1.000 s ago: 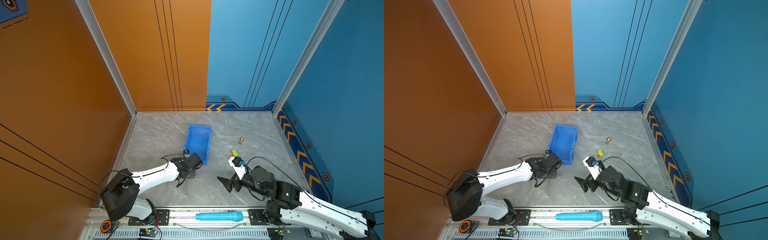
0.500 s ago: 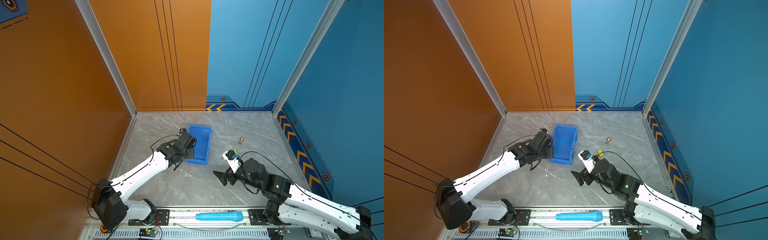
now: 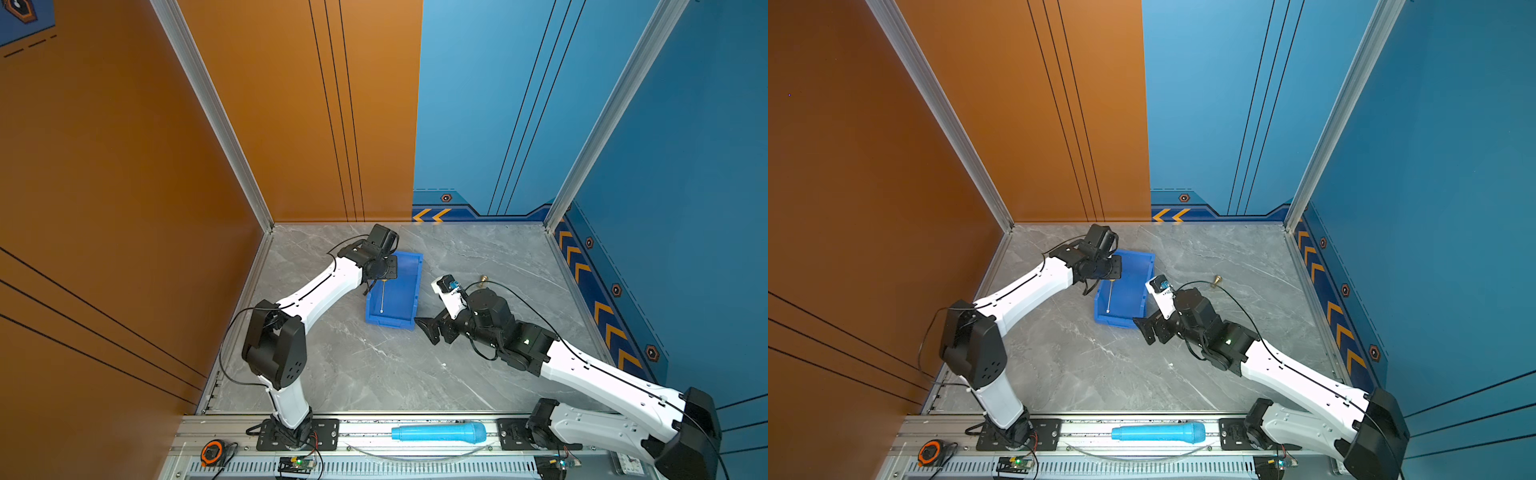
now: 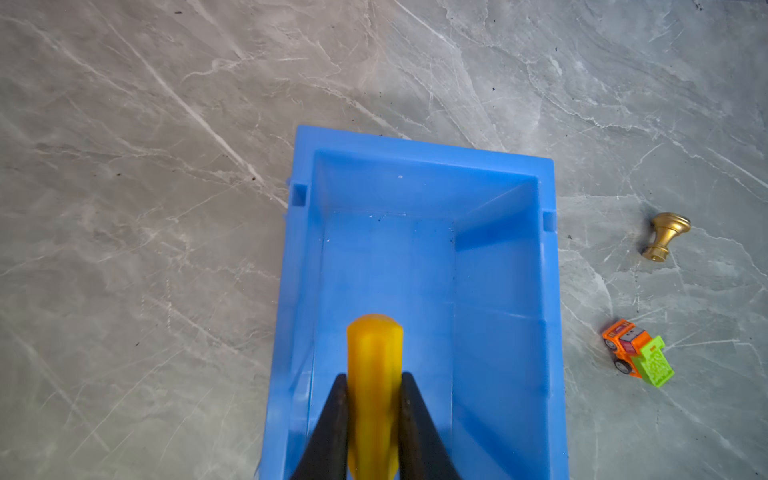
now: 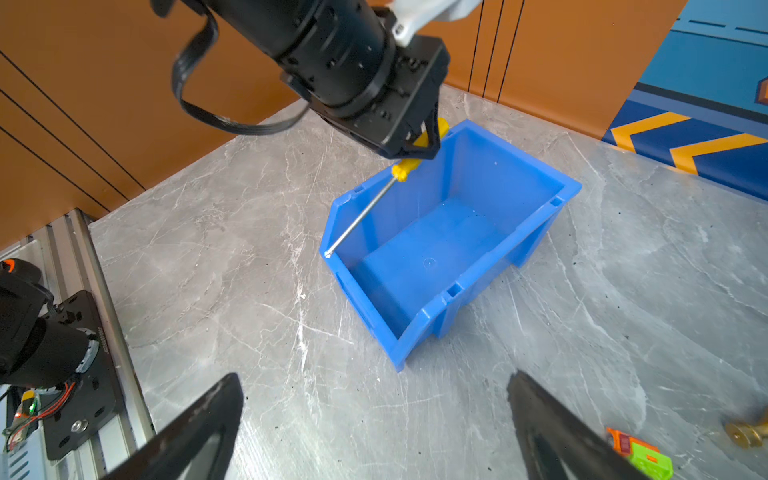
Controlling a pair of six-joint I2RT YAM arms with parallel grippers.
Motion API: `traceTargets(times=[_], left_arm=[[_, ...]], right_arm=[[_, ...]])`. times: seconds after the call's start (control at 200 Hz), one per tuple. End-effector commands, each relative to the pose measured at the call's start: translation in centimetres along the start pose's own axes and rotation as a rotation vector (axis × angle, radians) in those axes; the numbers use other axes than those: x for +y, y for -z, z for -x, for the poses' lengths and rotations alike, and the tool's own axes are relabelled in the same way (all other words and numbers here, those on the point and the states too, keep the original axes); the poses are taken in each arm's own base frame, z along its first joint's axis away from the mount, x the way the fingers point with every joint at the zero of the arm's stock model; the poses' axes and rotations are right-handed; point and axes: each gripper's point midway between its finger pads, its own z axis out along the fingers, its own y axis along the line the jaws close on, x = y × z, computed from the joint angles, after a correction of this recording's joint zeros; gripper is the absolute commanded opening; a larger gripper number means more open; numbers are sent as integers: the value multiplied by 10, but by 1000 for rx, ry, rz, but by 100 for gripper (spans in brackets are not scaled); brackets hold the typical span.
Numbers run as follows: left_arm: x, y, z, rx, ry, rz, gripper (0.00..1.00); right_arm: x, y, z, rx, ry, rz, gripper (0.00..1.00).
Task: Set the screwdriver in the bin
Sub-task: 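Lift the screwdriver with the left gripper and carry it over the blue bin, then lower the screwdriver into the blue bin and open the left gripper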
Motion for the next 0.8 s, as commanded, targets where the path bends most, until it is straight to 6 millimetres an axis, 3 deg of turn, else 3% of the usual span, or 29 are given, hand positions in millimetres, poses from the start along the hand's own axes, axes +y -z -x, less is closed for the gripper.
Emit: traceTargets(times=[0.0, 0.135, 0.35, 0.796], left_arm=[[-15, -17, 16, -20, -44, -52, 0], [-18, -43, 14, -2, -59, -37, 0], [-23, -69, 4, 10, -94, -6, 0], [-24, -112, -16, 27, -65, 48, 0]], right_arm=[[1, -6, 17, -25, 7, 14, 100], [-5, -15, 19, -19, -2, -5, 100], [-13, -21, 19, -14, -16, -28, 100], [-20, -13, 15, -21, -37, -51, 100]])
